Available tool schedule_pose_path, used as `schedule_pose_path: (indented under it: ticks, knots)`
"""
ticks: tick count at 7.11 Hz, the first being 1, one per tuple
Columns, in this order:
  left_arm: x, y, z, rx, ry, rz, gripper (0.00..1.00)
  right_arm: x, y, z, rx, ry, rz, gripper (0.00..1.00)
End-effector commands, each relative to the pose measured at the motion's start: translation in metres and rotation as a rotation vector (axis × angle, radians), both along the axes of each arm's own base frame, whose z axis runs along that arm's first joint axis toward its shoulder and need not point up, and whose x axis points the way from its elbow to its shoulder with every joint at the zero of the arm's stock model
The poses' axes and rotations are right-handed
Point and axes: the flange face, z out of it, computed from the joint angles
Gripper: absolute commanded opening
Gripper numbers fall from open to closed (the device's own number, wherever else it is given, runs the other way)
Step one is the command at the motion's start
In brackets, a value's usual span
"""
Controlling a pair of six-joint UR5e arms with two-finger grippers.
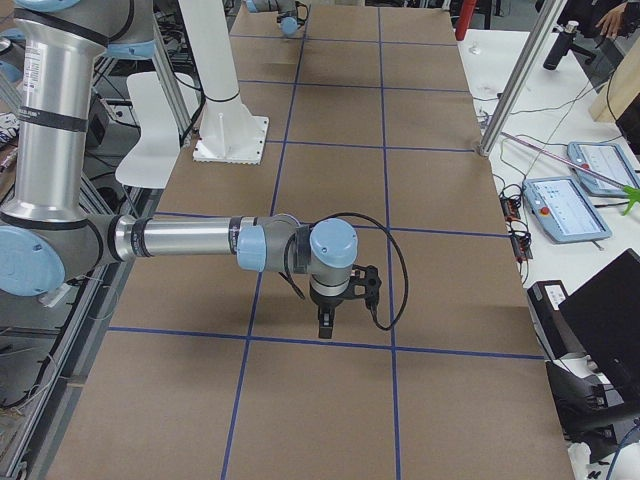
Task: Place and press bell with both arms
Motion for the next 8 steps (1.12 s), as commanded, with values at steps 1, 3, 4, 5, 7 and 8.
schedule_pose_path:
  ticks: [1,3,4,5,7,8]
  knots:
    - [0.0,0.004,0.005,0.005,-0.01,-0.005,1.0,0.0,0.0,0.002,-0.005,0.0,0.001,1.0]
    - [0.002,0.01,0.008,-0.005,-0.012,-0.013,1.0,0.0,0.0,0.001,-0.003,0.0,-0.001,1.0]
    - [0.003,0.016,0.012,-0.016,-0.015,-0.006,1.0,0.0,0.001,0.002,-0.005,0.0,0.001,1.0]
    - [0.003,0.02,0.021,-0.007,-0.016,-0.011,1.0,0.0,0.002,0.003,-0.008,0.0,0.001,1.0]
    - [0.003,0.027,0.032,0.002,-0.016,-0.001,1.0,0.0,0.003,0.003,-0.008,0.0,0.001,1.0]
    - [0.003,0.027,0.032,0.003,-0.017,0.0,1.0,0.0,0.003,0.003,-0.008,0.0,0.001,1.0]
